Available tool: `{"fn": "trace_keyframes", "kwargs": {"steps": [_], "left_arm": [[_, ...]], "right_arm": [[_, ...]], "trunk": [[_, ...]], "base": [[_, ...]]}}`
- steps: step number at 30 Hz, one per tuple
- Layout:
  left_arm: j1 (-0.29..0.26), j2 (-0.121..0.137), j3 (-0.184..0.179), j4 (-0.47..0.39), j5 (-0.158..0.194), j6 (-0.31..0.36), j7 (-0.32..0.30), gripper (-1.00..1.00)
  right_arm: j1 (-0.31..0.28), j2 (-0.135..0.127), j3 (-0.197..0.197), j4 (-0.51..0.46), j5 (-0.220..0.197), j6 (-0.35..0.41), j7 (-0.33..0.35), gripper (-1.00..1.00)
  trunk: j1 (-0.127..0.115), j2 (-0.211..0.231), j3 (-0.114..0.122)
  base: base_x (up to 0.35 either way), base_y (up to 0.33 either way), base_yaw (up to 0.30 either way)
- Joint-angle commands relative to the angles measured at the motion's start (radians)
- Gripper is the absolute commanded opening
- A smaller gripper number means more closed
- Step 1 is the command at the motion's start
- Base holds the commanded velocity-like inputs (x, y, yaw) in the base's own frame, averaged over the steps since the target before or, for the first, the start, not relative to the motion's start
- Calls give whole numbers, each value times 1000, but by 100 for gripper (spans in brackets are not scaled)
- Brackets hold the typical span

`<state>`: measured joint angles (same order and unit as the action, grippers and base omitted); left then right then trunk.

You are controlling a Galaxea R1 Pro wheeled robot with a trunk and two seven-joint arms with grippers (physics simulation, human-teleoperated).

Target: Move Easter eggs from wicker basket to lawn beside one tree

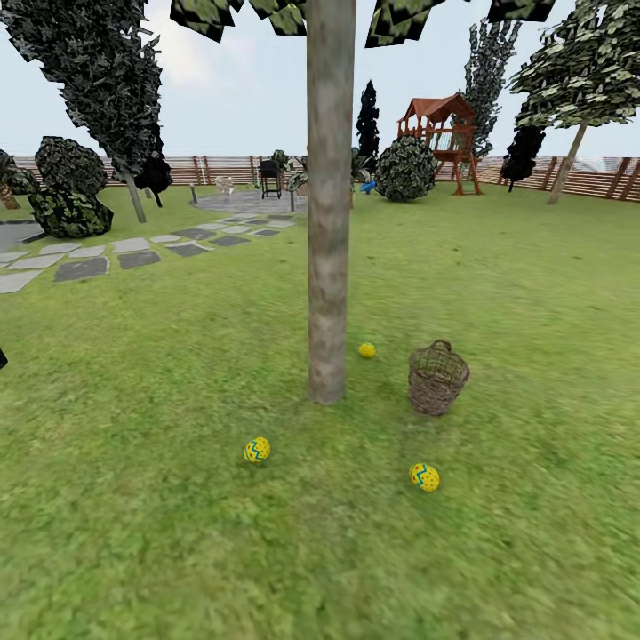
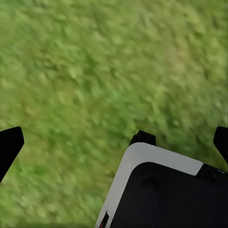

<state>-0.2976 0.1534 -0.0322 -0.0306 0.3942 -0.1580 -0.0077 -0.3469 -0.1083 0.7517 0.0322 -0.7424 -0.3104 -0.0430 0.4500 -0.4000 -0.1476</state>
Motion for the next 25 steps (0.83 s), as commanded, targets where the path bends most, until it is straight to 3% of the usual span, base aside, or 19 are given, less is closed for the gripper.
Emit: {"fn": "trace_keyframes", "kwargs": {"steps": [1,25], "left_arm": [[0,0,0,0,0,0,0,100],[14,0,0,0,0,2,0,100]], "right_arm": [[1,0,0,0,0,0,0,100],[1,2,0,0,0,0,0,100]], "trunk": [[0,0,0],[0,0,0]], "base": [[0,0,0],[0,0,0]]}}
